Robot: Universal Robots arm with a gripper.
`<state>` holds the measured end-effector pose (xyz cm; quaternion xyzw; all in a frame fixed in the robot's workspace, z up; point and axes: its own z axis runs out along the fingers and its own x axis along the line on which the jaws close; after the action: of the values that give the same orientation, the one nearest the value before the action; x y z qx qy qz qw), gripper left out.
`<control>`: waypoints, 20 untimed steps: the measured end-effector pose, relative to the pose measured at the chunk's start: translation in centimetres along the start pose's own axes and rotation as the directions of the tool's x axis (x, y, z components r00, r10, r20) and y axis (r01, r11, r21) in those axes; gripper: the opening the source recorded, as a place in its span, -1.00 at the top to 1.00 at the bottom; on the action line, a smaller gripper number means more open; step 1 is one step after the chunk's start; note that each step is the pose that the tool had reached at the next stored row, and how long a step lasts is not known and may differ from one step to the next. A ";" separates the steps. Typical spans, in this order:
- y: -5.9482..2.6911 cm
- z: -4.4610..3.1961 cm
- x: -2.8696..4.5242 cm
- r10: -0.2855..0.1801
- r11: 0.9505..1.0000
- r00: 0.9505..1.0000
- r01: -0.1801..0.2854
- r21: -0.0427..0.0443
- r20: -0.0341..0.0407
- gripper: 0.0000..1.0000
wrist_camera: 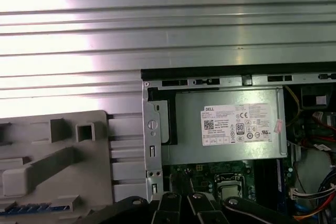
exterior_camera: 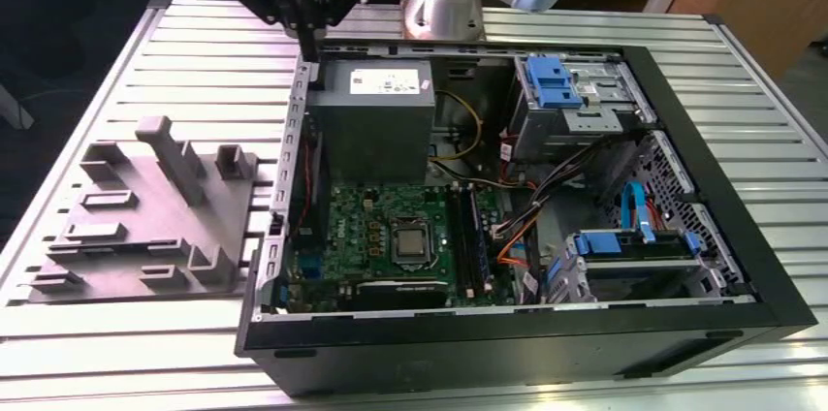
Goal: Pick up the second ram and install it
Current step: 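Reach for the second ram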
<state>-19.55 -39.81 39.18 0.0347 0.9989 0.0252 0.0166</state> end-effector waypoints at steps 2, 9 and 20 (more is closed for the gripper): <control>-0.04 -0.01 0.55 0.000 1.000 1.000 0.000 0.000 0.000 0.80; -0.17 -0.01 2.46 0.000 1.000 1.000 0.000 0.000 0.000 0.80; -0.38 -0.02 5.37 0.000 1.000 1.000 0.000 0.000 0.000 0.80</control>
<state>-24.93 -39.81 39.01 0.0348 0.9989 0.0252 0.0168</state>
